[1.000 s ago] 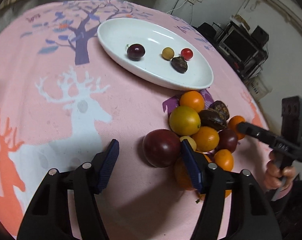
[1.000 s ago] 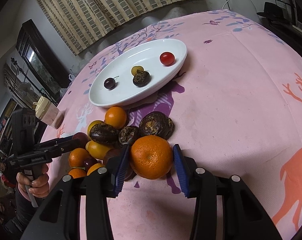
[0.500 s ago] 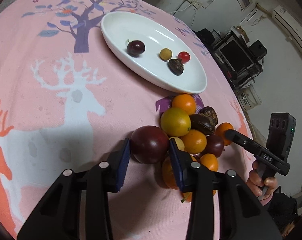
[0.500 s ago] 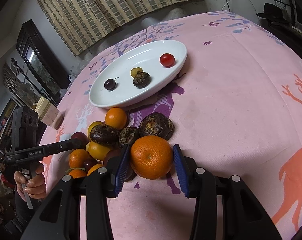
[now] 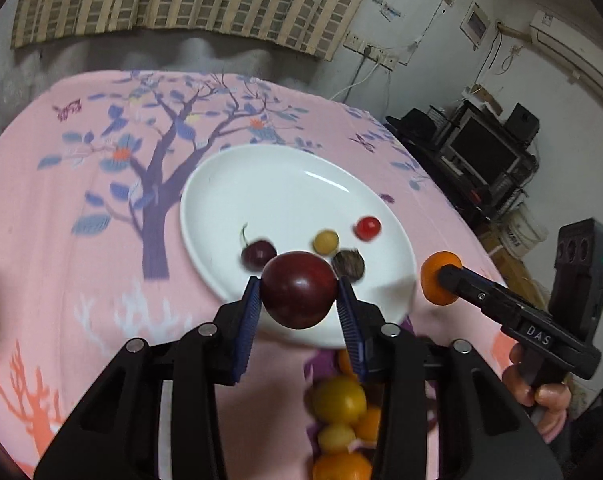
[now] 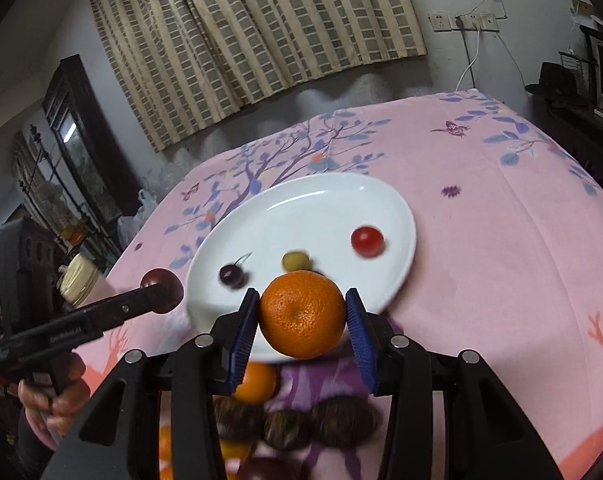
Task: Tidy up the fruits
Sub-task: 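Place the plum and orange onto the white plate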
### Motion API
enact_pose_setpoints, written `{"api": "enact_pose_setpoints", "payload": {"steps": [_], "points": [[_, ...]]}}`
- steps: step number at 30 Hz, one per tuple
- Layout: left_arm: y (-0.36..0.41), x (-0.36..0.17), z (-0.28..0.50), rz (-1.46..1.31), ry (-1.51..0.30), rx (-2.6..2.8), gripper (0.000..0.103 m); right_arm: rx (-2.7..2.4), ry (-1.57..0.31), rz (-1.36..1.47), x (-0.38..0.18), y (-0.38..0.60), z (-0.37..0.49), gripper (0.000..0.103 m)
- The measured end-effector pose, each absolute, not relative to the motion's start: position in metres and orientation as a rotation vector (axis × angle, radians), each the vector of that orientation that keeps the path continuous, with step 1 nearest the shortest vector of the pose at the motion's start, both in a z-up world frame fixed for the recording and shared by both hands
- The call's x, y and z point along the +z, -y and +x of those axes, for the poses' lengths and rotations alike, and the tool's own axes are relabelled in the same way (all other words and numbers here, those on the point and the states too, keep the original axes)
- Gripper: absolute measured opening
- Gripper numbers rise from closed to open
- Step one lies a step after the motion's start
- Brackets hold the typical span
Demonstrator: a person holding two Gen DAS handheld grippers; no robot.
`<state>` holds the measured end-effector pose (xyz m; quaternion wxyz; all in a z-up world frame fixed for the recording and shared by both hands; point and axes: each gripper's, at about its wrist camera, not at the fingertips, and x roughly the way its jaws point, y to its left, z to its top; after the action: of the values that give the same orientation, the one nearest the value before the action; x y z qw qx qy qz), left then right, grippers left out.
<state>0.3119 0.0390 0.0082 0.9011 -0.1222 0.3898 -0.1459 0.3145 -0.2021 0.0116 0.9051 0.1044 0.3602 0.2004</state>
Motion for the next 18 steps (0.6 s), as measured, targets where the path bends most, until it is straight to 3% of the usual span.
{"api": "enact_pose_setpoints", "payload": {"steps": [9,10,11,13,15,18], "points": [[-0.009,-0.013,0.354,-0.153,-0.850,-0.269,0.039,0.381,-0.811,0.152,-0.011,0.185,0.352,0.046],[-0.008,-0.014,0.354,-0.143,-0.853,-0.262,0.044,0.388,-0.818,0.152,-0.012,0.185,0.351,0.046],[-0.008,-0.012,0.351,-0.133,-0.842,-0.254,0.064,0.403,-0.812,0.160,-0.010,0.185,0.348,0.047],[-0.013,-0.004,0.339,-0.120,-0.781,-0.211,0.085,0.419,-0.780,0.158,-0.001,0.187,0.337,0.051],[-0.018,0.007,0.325,-0.113,-0.721,-0.182,0.091,0.436,-0.743,0.139,0.007,0.189,0.324,0.058],[-0.026,0.018,0.310,-0.134,-0.698,-0.179,0.096,0.455,-0.731,0.135,0.011,0.192,0.306,0.058]]}}
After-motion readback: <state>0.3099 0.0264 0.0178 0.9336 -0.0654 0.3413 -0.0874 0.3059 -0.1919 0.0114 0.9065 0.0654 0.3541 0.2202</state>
